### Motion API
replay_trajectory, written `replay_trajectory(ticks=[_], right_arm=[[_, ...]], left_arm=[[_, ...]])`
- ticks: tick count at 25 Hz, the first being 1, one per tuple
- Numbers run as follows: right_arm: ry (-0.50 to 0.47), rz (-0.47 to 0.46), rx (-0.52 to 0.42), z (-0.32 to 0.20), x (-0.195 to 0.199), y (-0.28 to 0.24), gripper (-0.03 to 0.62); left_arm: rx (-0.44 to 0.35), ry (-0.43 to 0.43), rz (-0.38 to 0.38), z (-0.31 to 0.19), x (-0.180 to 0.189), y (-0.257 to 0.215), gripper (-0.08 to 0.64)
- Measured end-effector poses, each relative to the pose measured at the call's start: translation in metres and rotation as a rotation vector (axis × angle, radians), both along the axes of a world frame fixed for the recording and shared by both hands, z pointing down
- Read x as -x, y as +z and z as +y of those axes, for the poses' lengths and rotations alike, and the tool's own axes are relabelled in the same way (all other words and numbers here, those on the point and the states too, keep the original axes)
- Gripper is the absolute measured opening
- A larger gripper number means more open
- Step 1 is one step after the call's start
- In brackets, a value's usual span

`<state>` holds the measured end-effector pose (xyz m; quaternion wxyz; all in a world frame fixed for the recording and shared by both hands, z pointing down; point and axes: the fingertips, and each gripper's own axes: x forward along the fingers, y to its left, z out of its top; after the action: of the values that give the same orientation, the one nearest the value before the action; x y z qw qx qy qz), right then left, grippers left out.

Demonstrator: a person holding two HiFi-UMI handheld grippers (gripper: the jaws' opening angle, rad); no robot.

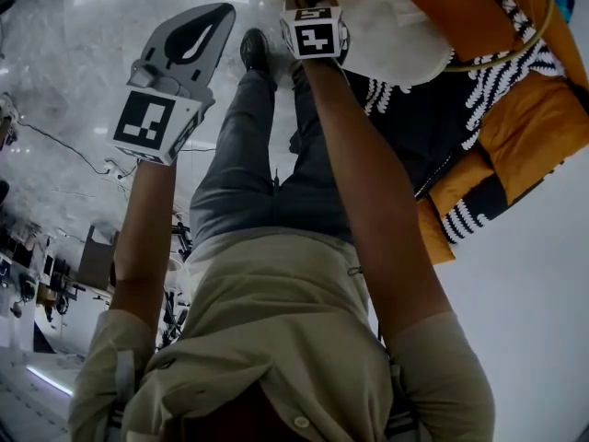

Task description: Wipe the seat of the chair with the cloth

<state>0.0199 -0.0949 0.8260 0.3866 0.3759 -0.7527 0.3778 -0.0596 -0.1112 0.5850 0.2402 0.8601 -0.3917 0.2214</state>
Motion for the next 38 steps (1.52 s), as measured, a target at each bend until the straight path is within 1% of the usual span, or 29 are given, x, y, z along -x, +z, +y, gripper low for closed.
replay_trajectory(ticks=[2, 5, 8, 9, 11, 14, 16, 17, 19, 21, 25, 29, 32, 34, 36, 38], right_arm=[[0.029, 0.005, -0.001, -0.003, -0.005, -0.002, 0.058], [0.03, 0.018, -0.007, -0.001, -0.019, 0.001, 0.058], [0.067, 0.055, -0.008, 0.0, -0.051, 0.005, 0.058], [0.097, 0.079, -0.004, 0.0, -0.069, 0.005, 0.058], [0.172, 0.149, 0.011, 0.001, -0.118, 0.005, 0.058], [0.316, 0.294, 0.025, 0.007, -0.217, -0.009, 0.058], [0.42, 0.376, 0.007, 0.012, -0.281, -0.027, 0.058], [0.458, 0.408, -0.008, 0.015, -0.306, -0.038, 0.058], [0.498, 0.458, -0.037, 0.022, -0.339, -0.056, 0.058], [0.499, 0.484, -0.046, 0.03, -0.35, -0.065, 0.058], [0.454, 0.488, -0.033, 0.03, -0.338, -0.058, 0.058], [0.426, 0.445, -0.008, 0.036, -0.311, -0.041, 0.058], [0.375, 0.422, 0.024, 0.043, -0.282, -0.021, 0.058], [0.316, 0.392, 0.064, 0.053, -0.245, -0.004, 0.058], [0.228, 0.325, 0.096, 0.06, -0.19, 0.013, 0.058], [0.119, 0.237, 0.129, 0.066, -0.127, 0.024, 0.058]], left_arm=[[-0.002, -0.004, 0.005, -0.003, -0.001, -0.004, 0.015], [-0.004, 0.002, 0.005, -0.004, -0.003, -0.002, 0.015], [-0.001, 0.011, 0.007, -0.003, -0.006, 0.0, 0.015], [0.002, 0.014, 0.01, -0.004, -0.007, 0.0, 0.015], [0.009, 0.019, 0.016, -0.008, -0.01, -0.001, 0.015], [0.016, 0.025, 0.022, -0.015, -0.016, -0.004, 0.015], [0.013, 0.03, 0.028, -0.019, -0.022, -0.005, 0.015], [0.011, 0.033, 0.031, -0.019, -0.024, -0.006, 0.015], [0.011, 0.042, 0.036, -0.018, -0.029, -0.006, 0.015], [0.012, 0.05, 0.04, -0.016, -0.032, -0.006, 0.015], [0.008, 0.055, 0.04, -0.023, -0.031, -0.006, 0.015], [0.003, 0.047, 0.034, -0.02, -0.028, -0.007, 0.015], [0.005, 0.029, 0.029, -0.015, -0.025, -0.002, 0.015], [0.009, 0.024, 0.025, -0.009, -0.02, 0.002, 0.015], [0.009, 0.019, 0.022, -0.003, -0.015, 0.005, 0.015], [0.004, 0.015, 0.018, 0.0, -0.009, 0.005, 0.015]])
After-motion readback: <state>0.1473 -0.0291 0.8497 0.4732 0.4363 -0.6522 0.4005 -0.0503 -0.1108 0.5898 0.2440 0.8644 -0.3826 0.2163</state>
